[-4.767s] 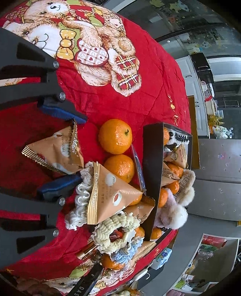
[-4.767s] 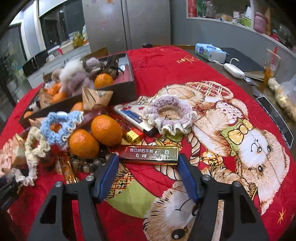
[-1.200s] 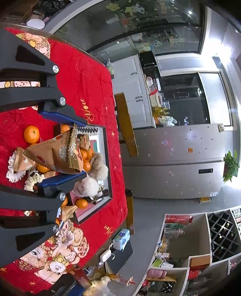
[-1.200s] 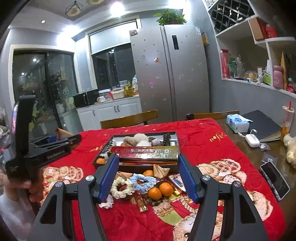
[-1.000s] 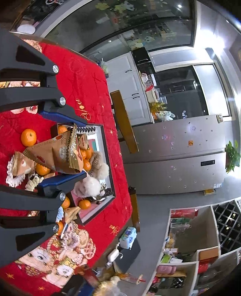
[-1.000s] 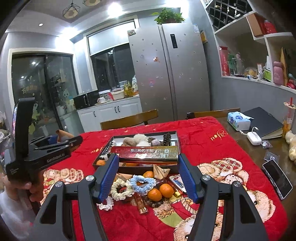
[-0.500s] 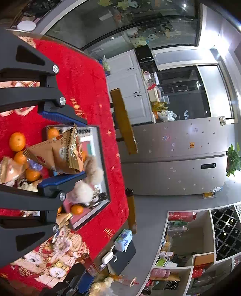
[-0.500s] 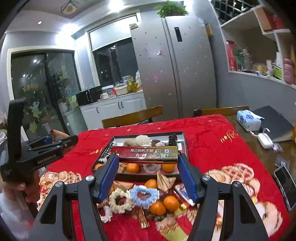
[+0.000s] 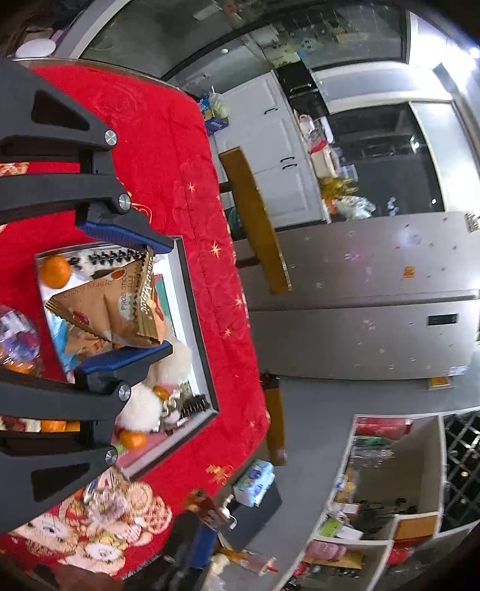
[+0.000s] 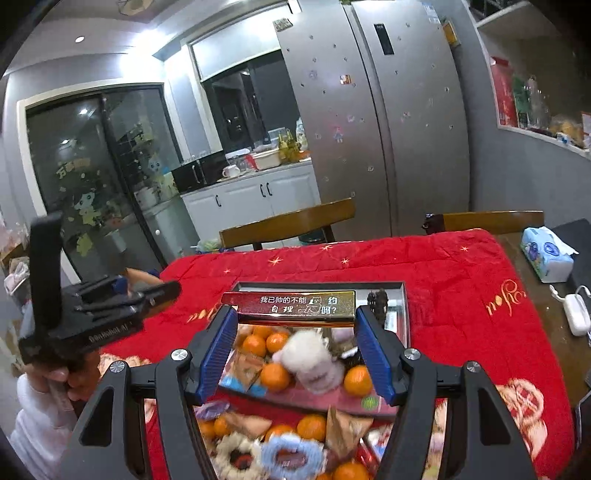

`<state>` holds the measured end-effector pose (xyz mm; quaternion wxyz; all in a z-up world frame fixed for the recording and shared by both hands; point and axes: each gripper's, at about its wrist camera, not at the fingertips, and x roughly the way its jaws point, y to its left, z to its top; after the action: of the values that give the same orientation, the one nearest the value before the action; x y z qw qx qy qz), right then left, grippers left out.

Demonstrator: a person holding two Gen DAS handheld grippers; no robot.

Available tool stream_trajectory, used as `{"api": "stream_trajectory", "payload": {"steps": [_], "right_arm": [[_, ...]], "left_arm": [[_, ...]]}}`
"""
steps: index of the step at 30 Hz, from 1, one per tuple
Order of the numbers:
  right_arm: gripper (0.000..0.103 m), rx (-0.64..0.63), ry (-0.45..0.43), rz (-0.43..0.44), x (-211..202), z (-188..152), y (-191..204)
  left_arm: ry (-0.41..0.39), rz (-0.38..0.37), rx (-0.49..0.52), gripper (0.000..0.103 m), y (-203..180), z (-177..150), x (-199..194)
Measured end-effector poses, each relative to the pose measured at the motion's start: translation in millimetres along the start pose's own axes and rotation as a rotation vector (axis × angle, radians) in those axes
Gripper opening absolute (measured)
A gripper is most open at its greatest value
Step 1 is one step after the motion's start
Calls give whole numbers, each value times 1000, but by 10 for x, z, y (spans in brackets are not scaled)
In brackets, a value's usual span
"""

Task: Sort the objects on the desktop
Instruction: 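Lower the packet into the box and open the left gripper while the right releases the bar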

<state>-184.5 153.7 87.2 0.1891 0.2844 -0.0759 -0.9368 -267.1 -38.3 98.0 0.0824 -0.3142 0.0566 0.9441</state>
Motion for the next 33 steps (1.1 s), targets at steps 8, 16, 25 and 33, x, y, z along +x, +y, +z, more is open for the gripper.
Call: {"api": "stream_trajectory", "payload": {"steps": [8,16,25,33], "right_arm": [[64,38,110,34,782,275,-248],[57,122,269,71,1523,335,-449],[57,124,347,21,1851,172,-529],[57,111,338,1,1808,153,-614]], "left_arm": [[192,-100,-69,50,188,226,1088],[338,-76,-88,50,321,166,1891],[415,-91,-121,50,316,39,2287],[439,-78,-122,50,289,-36,2451]]}}
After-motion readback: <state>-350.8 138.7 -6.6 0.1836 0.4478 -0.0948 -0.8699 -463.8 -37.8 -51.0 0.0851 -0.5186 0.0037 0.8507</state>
